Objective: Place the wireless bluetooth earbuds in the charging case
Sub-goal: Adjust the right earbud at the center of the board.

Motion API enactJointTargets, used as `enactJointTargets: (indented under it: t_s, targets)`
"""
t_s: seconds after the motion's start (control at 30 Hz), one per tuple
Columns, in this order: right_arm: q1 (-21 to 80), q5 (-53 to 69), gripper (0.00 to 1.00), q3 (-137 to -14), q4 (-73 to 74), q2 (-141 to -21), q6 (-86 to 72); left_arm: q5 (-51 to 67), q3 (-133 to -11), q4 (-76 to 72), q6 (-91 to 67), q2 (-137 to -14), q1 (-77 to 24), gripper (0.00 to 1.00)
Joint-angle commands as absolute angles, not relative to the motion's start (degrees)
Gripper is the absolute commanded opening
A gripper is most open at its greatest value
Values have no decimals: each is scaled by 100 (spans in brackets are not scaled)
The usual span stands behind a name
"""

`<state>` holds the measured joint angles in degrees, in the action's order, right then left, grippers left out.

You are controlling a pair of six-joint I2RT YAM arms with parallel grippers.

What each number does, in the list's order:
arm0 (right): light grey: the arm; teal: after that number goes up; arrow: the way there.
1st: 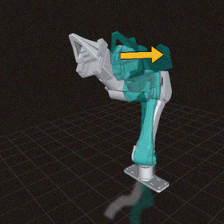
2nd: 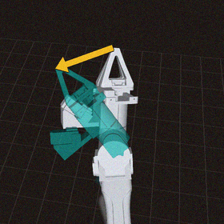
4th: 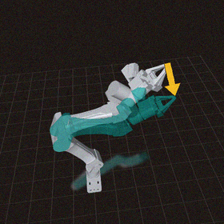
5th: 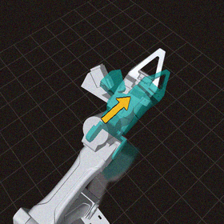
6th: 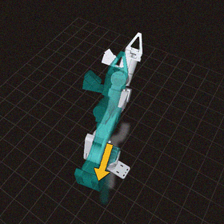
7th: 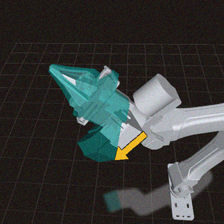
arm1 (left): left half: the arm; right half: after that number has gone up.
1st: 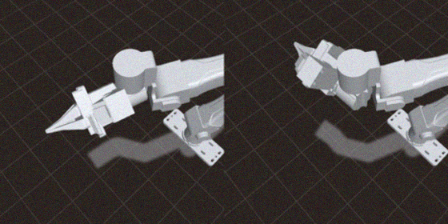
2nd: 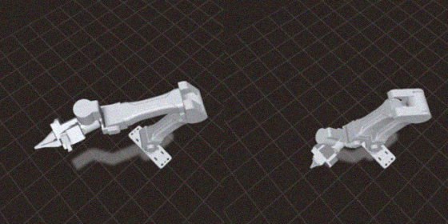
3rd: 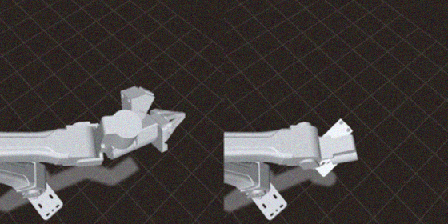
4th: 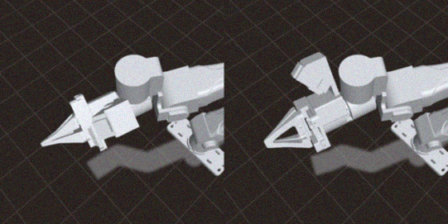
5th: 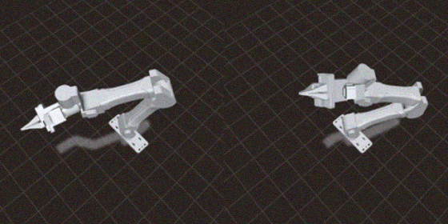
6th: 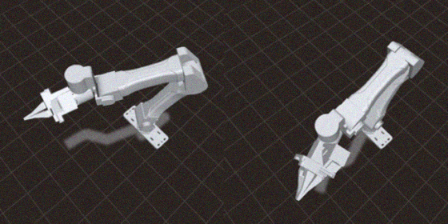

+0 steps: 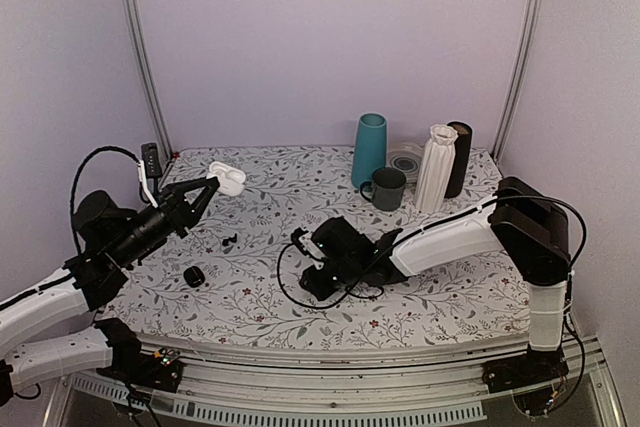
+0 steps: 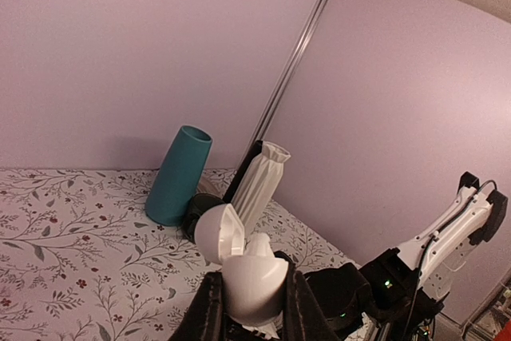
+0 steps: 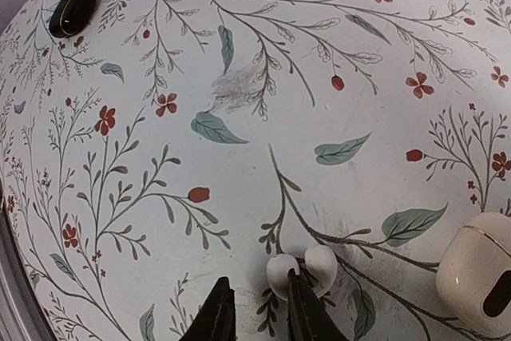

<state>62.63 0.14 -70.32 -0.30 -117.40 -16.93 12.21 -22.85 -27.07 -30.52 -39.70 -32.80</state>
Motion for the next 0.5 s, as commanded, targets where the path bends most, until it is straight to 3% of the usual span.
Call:
enactJointTargets:
  t_s: [0.0, 0.47]
  targets:
    - [6355, 132, 23, -7175, 70, -11772, -1935, 1257, -2237, -2786, -3094, -3911, -3186, 0]
    - [6403, 318, 24, -7206, 347, -11376, -2280, 1274, -2245, -2827, -3091, -3966, -3183, 0]
